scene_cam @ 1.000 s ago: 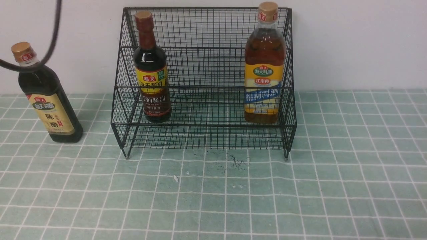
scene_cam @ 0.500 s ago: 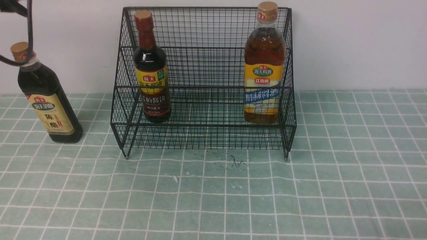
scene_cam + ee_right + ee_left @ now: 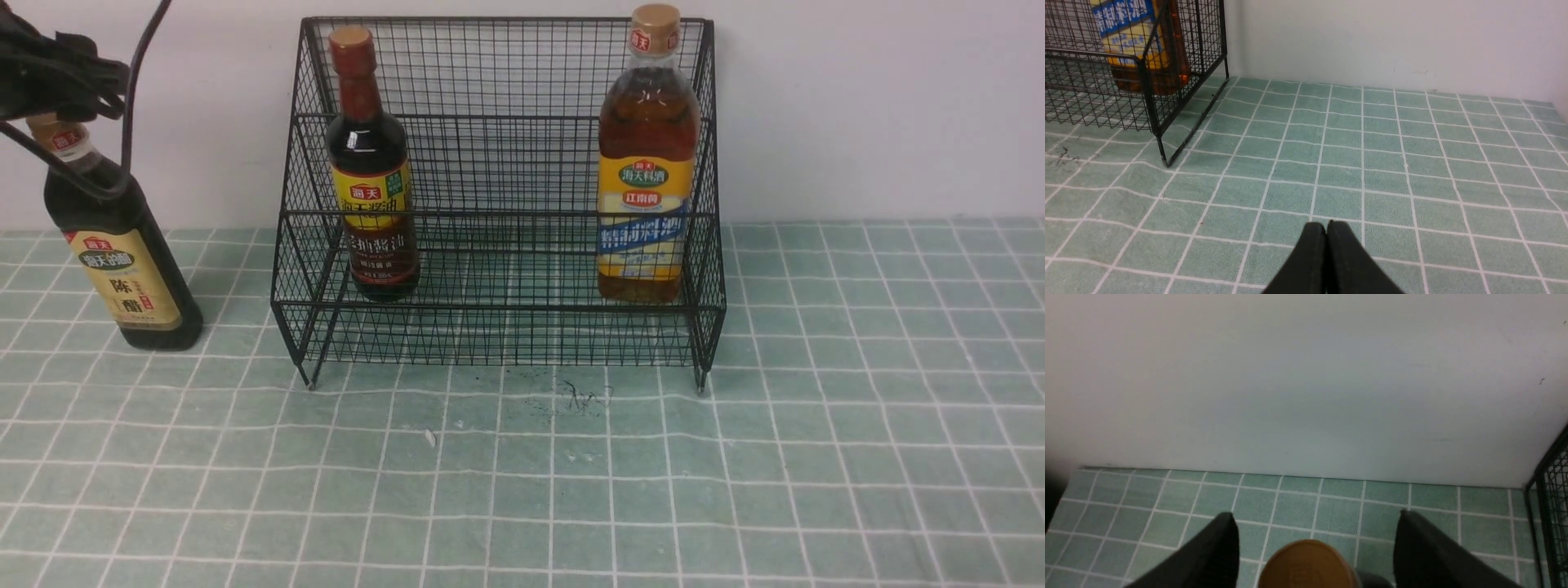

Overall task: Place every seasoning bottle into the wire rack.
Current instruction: Use the left arm to grab the condiment bottle closest to it, then use the left arm to put the condiment bottle back on the shelf

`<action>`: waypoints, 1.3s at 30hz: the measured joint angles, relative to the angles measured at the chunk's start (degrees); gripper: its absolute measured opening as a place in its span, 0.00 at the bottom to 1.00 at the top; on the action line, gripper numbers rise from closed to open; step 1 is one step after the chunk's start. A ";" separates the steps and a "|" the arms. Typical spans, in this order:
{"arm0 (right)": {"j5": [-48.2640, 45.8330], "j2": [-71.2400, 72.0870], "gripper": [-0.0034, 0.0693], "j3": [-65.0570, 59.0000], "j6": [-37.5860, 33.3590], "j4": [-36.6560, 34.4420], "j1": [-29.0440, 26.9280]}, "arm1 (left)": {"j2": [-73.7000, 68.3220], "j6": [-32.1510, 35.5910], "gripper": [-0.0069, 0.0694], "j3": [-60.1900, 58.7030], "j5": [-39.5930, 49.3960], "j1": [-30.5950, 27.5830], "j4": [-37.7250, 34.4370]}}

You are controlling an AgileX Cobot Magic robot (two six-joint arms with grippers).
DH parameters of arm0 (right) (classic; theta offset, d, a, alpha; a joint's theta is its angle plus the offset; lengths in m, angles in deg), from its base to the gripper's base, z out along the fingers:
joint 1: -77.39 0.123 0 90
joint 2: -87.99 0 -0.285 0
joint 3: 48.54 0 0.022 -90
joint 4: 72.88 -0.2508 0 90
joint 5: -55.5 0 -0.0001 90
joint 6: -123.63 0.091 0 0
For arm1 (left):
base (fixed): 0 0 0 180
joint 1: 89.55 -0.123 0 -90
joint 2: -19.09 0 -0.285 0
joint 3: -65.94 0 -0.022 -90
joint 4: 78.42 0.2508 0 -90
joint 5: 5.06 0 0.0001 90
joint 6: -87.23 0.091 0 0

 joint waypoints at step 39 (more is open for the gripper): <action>0.00 0.00 0.03 0.00 0.00 0.00 0.00 | 7.74 -0.31 0.52 -0.96 10.52 0.16 0.57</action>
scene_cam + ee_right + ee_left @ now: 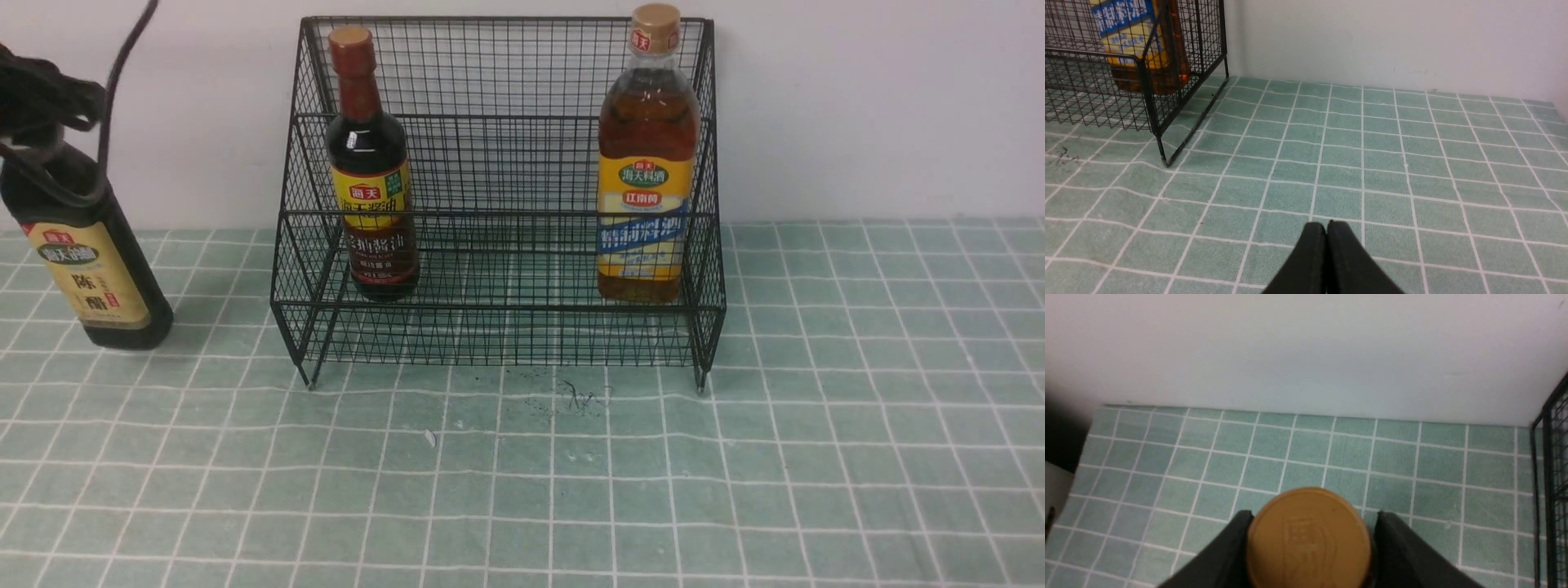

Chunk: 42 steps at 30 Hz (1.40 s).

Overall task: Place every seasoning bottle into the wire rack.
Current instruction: Use the left arm to put the condiment bottle back on the shelf

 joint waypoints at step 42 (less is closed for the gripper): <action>0.00 0.00 0.03 0.00 0.00 0.00 0.00 | 7.72 15.62 0.52 0.00 -3.01 0.00 -45.29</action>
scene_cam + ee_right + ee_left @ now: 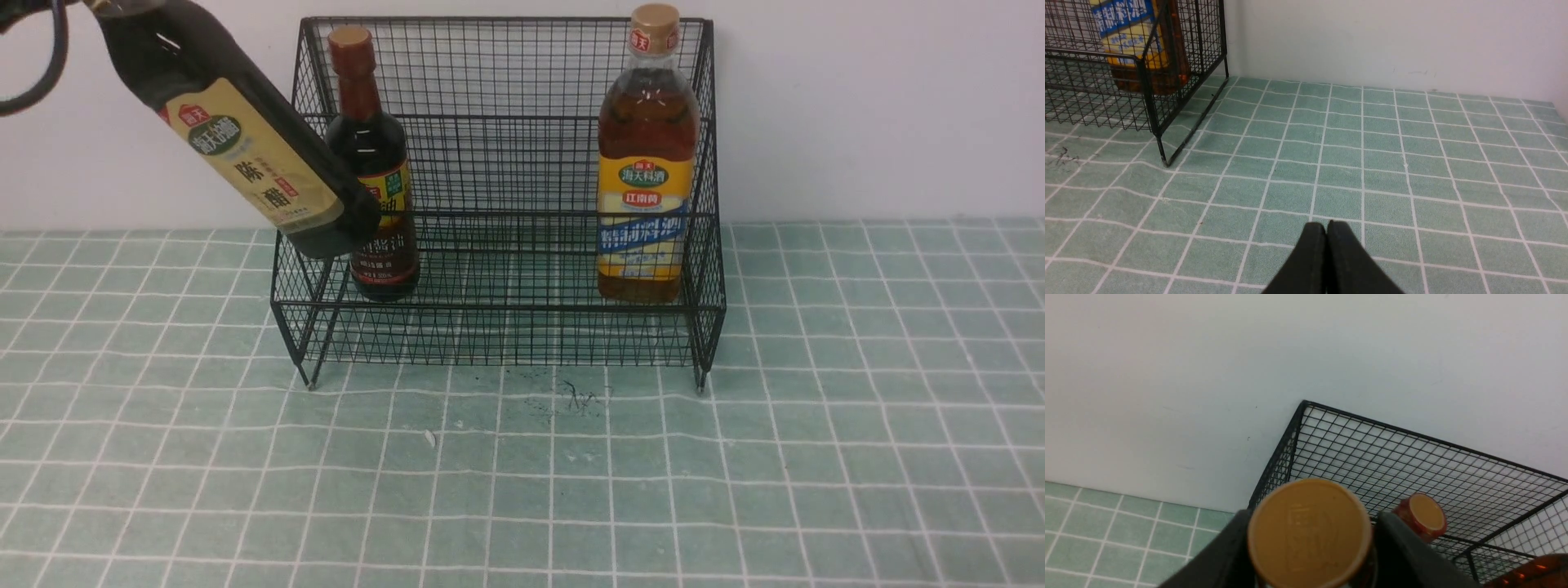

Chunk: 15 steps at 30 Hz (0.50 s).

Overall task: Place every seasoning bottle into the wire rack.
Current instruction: Use the left arm to put the condiment bottle back on the shelf

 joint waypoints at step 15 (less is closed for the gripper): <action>0.00 0.00 0.03 0.00 0.00 0.00 0.00 | -6.38 0.18 0.52 0.00 -0.04 3.83 5.81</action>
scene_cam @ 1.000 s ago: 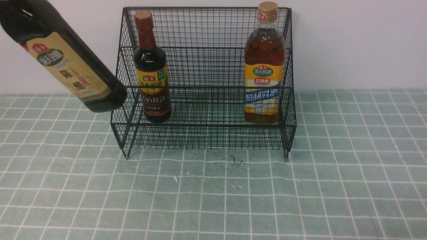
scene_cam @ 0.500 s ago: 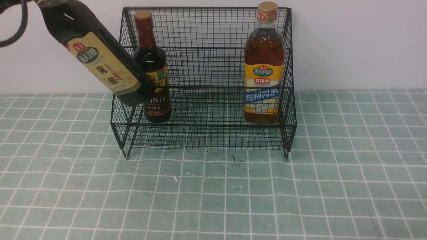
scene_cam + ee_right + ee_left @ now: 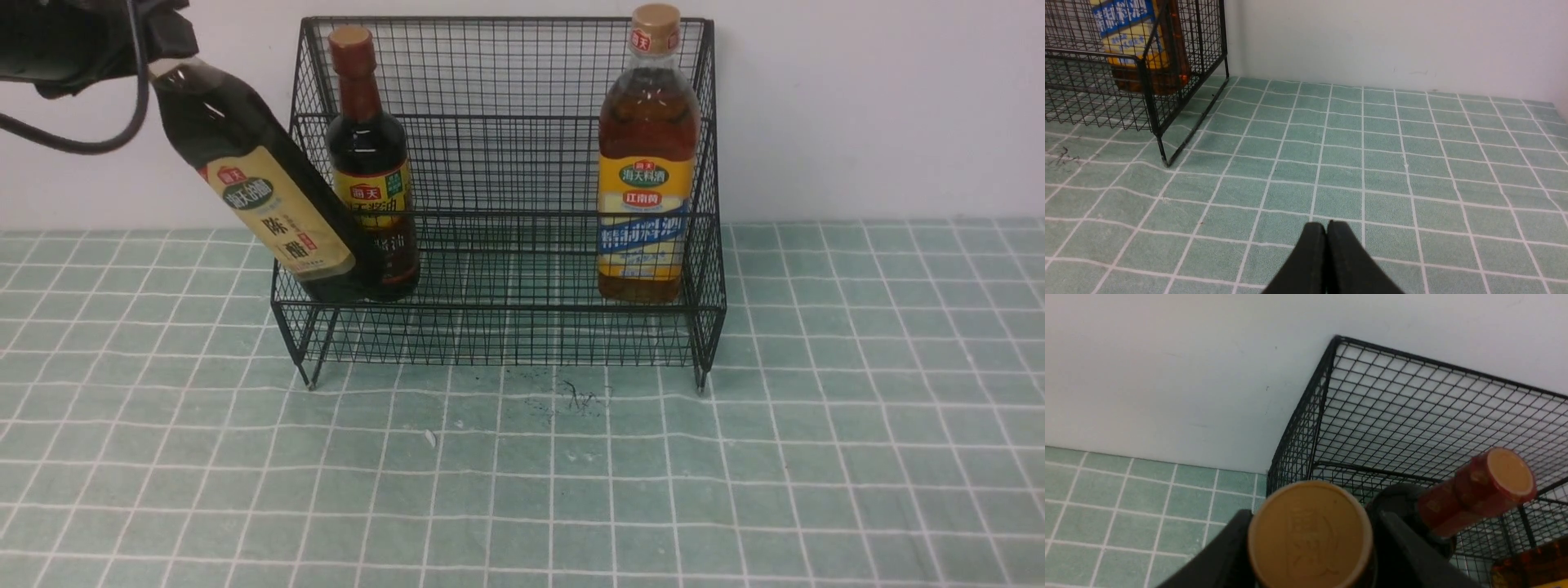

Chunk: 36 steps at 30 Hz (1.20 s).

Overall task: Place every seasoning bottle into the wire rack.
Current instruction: Use the left arm to put the condiment bottle back on the shelf

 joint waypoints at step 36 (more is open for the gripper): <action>0.00 0.00 0.03 0.00 0.00 -0.02 0.00 | -3.47 -2.95 0.52 -0.06 -0.54 11.40 15.68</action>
